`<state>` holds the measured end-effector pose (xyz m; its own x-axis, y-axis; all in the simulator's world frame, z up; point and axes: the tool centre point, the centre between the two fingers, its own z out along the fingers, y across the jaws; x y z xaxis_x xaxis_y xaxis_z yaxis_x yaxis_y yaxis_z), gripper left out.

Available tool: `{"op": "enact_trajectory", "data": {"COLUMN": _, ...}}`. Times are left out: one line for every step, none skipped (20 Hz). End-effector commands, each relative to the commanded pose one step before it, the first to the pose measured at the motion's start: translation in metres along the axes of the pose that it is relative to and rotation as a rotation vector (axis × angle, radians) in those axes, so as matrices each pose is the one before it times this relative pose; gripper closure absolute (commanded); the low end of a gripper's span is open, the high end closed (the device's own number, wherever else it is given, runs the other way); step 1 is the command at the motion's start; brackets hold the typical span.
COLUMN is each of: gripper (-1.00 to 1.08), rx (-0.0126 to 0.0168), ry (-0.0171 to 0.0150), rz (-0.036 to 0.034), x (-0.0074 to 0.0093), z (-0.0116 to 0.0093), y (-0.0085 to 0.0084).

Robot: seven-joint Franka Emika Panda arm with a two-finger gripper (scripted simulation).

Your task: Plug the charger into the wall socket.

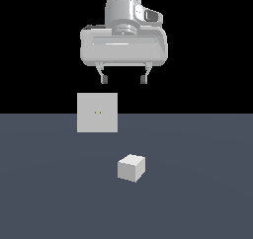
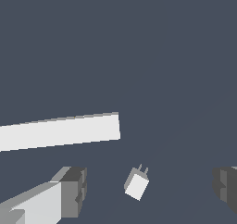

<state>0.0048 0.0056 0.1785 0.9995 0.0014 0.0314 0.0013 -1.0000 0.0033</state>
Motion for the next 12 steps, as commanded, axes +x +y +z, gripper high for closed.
{"op": "enact_trajectory", "data": {"gripper": -0.92, "rx": -0.00181, "ry": 0.00547, "rz": 0.02197, "x": -0.00501, "z": 0.00488, "y": 0.00181}}
{"op": "enact_trajectory", "data": {"gripper": -0.92, "rx": -0.00093, "ry": 0.00307, "rz": 0.01134, "x": -0.00251, "z": 0.00242, "y": 0.00091}}
{"op": "enact_trajectory", "data": {"gripper": -0.92, "rx": -0.00102, "ry": 0.00337, "rz": 0.01245, "x": -0.00276, "z": 0.00266, "y": 0.001}}
{"op": "enact_trajectory", "data": {"gripper": -0.92, "rx": -0.00111, "ry": 0.00367, "rz": 0.01357, "x": -0.003, "z": 0.00289, "y": 0.00109}}
{"op": "enact_trajectory", "data": {"gripper": -0.92, "rx": -0.00121, "ry": 0.00397, "rz": 0.01468, "x": -0.00324, "z": 0.00313, "y": 0.00117}}
{"op": "enact_trajectory", "data": {"gripper": -0.92, "rx": -0.0013, "ry": 0.00428, "rz": 0.01579, "x": -0.00348, "z": 0.00337, "y": 0.00125}}
{"op": "enact_trajectory", "data": {"gripper": -0.92, "rx": -0.00139, "ry": 0.00457, "rz": 0.01687, "x": -0.00372, "z": 0.00361, "y": 0.00133}}
{"op": "enact_trajectory", "data": {"gripper": -0.92, "rx": -0.00148, "ry": 0.00485, "rz": 0.01791, "x": -0.00394, "z": 0.00383, "y": 0.00141}}
{"op": "enact_trajectory", "data": {"gripper": -0.92, "rx": -0.00156, "ry": 0.00511, "rz": 0.01887, "x": -0.00415, "z": 0.00404, "y": 0.00147}}
{"op": "enact_trajectory", "data": {"gripper": -0.92, "rx": -0.00163, "ry": 0.00536, "rz": 0.01977, "x": -0.00434, "z": 0.00424, "y": 0.00154}}
{"op": "enact_trajectory", "data": {"gripper": -0.92, "rx": -0.00171, "ry": 0.00559, "rz": 0.02062, "x": -0.00452, "z": 0.00443, "y": 0.0016}}
{"op": "enact_trajectory", "data": {"gripper": -0.92, "rx": -0.00178, "ry": 0.00579, "rz": 0.02137, "x": -0.00467, "z": 0.0046, "y": 0.00165}}
